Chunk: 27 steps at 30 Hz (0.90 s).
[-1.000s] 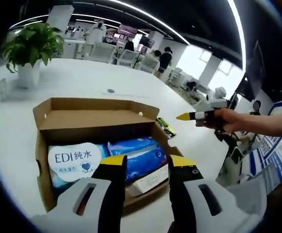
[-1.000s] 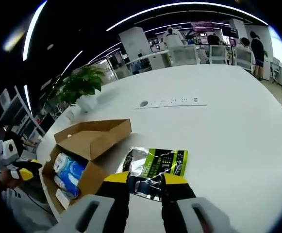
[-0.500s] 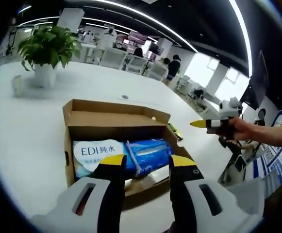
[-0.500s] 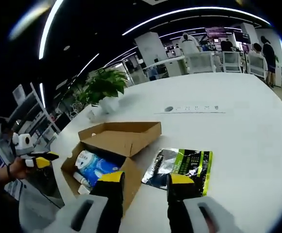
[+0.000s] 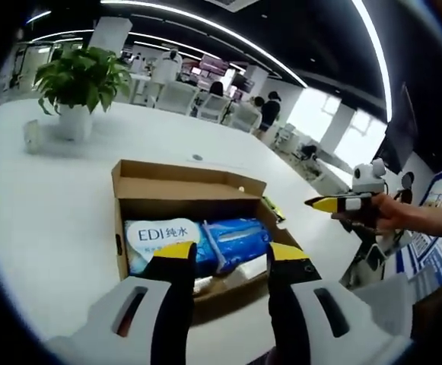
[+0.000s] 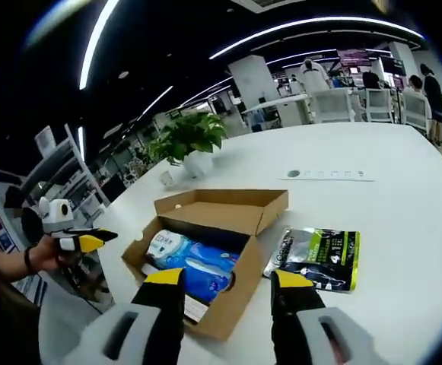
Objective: Operate the shoe box by opening the lid, removing the specified soft item, and placing it in the target area until the item is outside and the box remains undamaged.
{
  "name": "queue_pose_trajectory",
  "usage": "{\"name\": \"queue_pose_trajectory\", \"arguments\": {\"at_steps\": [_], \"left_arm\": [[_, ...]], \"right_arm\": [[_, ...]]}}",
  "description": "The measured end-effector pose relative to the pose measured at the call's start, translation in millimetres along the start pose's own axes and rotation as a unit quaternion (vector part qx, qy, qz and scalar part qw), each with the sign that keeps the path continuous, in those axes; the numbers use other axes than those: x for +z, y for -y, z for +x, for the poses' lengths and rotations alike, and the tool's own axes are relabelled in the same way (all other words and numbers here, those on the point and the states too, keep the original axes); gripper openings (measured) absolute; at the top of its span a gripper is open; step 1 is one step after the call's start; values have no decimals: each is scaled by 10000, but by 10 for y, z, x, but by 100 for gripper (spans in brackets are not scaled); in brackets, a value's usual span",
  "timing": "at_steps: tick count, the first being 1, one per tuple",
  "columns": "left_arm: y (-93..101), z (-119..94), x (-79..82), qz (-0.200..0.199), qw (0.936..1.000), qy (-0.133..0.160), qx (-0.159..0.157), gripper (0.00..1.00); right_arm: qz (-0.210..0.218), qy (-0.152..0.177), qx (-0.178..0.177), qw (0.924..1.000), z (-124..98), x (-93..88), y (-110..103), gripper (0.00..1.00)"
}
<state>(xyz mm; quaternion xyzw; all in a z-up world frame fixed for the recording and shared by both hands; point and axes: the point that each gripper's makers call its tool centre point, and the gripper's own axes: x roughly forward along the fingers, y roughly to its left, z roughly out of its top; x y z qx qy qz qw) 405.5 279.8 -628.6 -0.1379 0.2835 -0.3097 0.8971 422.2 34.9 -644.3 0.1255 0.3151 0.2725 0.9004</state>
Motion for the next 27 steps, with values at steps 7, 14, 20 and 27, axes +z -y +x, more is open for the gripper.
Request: {"name": "queue_pose_trajectory", "arguments": {"at_steps": [7,14,20,27], "left_arm": [[-21,-37,-18,134,9998,-99,-143,37],[-49,-106,-26,359,9987,-219,-287,38],[-98,-169,-36,511,9975,-305,-371,38],[-116,-203,-117,542,9965,-419,-476,39]], "right_arm": [[-25,46,-41,10000,-73,-129,-233,46],[-123,64,-22,9999,-118,-228,-480,49],[-148,66,70,9998,-80,-276,-673,50],[-282,-54,261,9992,15,-396,-957,56]]}}
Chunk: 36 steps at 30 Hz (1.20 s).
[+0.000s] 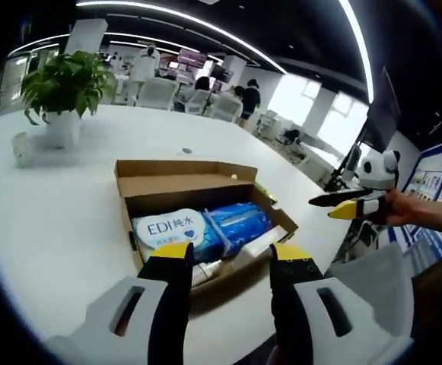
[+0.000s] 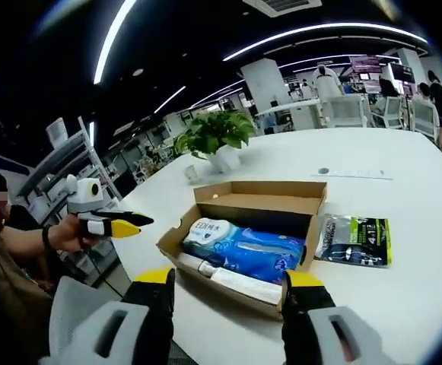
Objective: Operate the shoe box by opening the lid, removing the specified soft item, and placing it in the target area until the item is outside and the box remains undamaged.
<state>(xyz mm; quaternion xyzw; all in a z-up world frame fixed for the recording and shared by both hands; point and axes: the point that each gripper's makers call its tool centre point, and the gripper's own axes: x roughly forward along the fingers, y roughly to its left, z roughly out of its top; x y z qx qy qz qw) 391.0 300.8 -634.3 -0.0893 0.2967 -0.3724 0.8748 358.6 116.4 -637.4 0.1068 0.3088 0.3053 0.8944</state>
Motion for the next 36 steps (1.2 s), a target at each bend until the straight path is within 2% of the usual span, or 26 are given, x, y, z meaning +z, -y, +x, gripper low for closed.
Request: {"name": "queue_pose_trajectory", "arguments": {"at_steps": [11,14,20,27,29,33,36], "left_arm": [[-78,-26,-56,141,9998,-110,-82,40],[-140,-24,-84,183,9996,-191,-14,40],[-176,0,-96,215,9994,-259,-54,40],[-177,78,-38,525,9977,-424,-71,42],[-186,99,-12,680,9966,-472,-33,44],[-192,188,21,1116,9914,-679,-16,45],[-255,295,34,1437,9852,-922,110,45]], "right_arm": [[65,-159,8,9999,92,-178,-133,57],[68,-219,38,9997,120,-220,-169,58],[17,-287,36,9996,181,-215,-182,58],[-345,-407,65,9986,287,-114,-152,58],[-592,-532,24,9968,337,-88,-109,58],[-887,-663,25,9938,430,-15,-80,58],[-1409,-874,70,9861,540,70,-67,58]]}}
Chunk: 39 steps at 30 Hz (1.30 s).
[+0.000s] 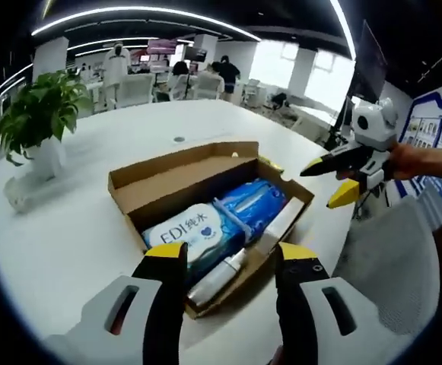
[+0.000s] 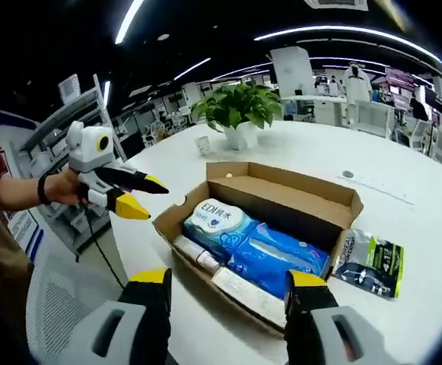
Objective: Operate the shoe box by opening the lid, removing the specified soft item, and placing it in the target area until the item is outside and the box remains undamaged.
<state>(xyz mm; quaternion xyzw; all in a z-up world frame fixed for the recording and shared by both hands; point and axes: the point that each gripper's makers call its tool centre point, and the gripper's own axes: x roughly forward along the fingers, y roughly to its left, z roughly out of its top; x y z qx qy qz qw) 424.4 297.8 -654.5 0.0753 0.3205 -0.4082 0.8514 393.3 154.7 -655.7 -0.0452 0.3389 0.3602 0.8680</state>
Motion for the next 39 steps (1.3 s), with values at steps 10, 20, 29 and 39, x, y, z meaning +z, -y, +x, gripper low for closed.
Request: {"name": "queue_pose_trajectory", "arguments": {"at_steps": [10,20,29,39], "left_arm": [[-143,239,-12,809,9947,-629,-77,49],[-331,500,-227,1591,9782,-1313,-240,54],[-412,738,-237,1936,9674,-1580,-405,57],[-465,892,-407,2291,9521,-1933,-599,60]], "right_arm": [[-851,-448,344,9948,446,222,-26,60],[-1501,-873,726,9821,951,296,-109,61],[-1950,-1256,963,9679,1318,245,-142,61],[-2171,-1640,946,9576,1559,-5,-14,60]]}}
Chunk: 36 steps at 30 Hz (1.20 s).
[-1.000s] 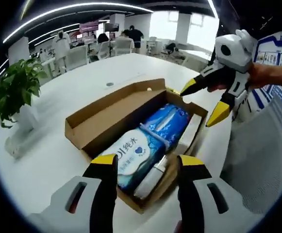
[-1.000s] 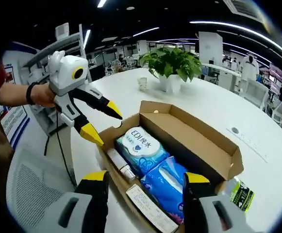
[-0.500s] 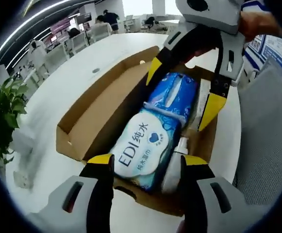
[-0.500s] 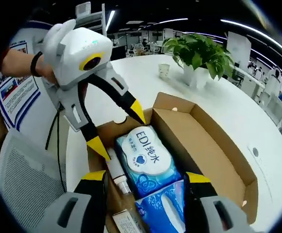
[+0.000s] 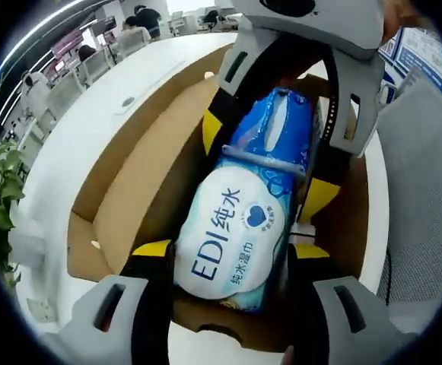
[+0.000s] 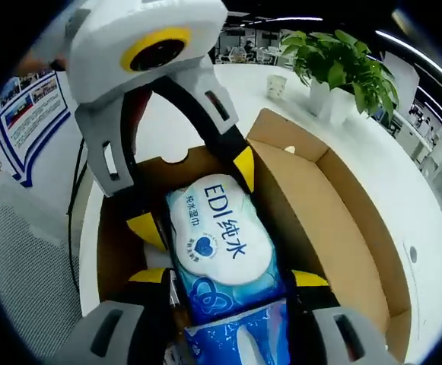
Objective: Operate the shoe box by opening the lid, removing the specified soft item, and placing it in the target area until the item is outside and the box remains undamaged.
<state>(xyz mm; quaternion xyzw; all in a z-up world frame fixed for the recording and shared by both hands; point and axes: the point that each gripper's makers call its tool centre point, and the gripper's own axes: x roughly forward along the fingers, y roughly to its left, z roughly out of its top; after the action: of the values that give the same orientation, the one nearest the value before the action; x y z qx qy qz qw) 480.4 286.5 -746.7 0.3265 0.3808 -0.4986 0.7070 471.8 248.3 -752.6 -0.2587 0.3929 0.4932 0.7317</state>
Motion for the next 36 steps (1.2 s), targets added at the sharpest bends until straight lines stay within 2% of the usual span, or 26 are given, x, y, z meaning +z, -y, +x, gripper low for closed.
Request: {"name": "queue_pose_trajectory", "arguments": {"at_steps": [5,8,12,15,17,19,22,26,29,36], "left_arm": [[26,-13,-13,38,10000,46,-11,61],[61,-36,-26,29,10000,55,-78,58],[66,-34,-46,252,9996,-20,-119,56],[44,21,-59,347,9990,-192,-183,58],[46,51,-103,579,9973,-384,-228,59],[51,97,-116,816,9952,-459,-273,59],[58,128,-107,1023,9931,-435,-370,60],[74,180,-121,1231,9902,-440,-498,60],[82,259,-151,1406,9875,-466,-535,63],[88,338,-156,1373,9870,-473,-688,65]], "right_arm": [[-148,-5,-84,9999,13,-36,-36,58],[-123,45,-30,9999,-8,-50,-90,57],[-267,46,-19,9996,-11,-62,-91,56],[-415,-113,-25,9991,26,-83,-54,57],[-741,-368,-25,9966,64,-144,-21,59],[-900,-416,-1,9951,94,-147,-16,60],[-1137,-555,69,9919,145,-189,1,61],[-1169,-578,142,9914,201,-206,8,63],[-1360,-661,207,9883,259,-245,-11,66],[-1558,-689,288,9850,306,-288,-22,67]]}}
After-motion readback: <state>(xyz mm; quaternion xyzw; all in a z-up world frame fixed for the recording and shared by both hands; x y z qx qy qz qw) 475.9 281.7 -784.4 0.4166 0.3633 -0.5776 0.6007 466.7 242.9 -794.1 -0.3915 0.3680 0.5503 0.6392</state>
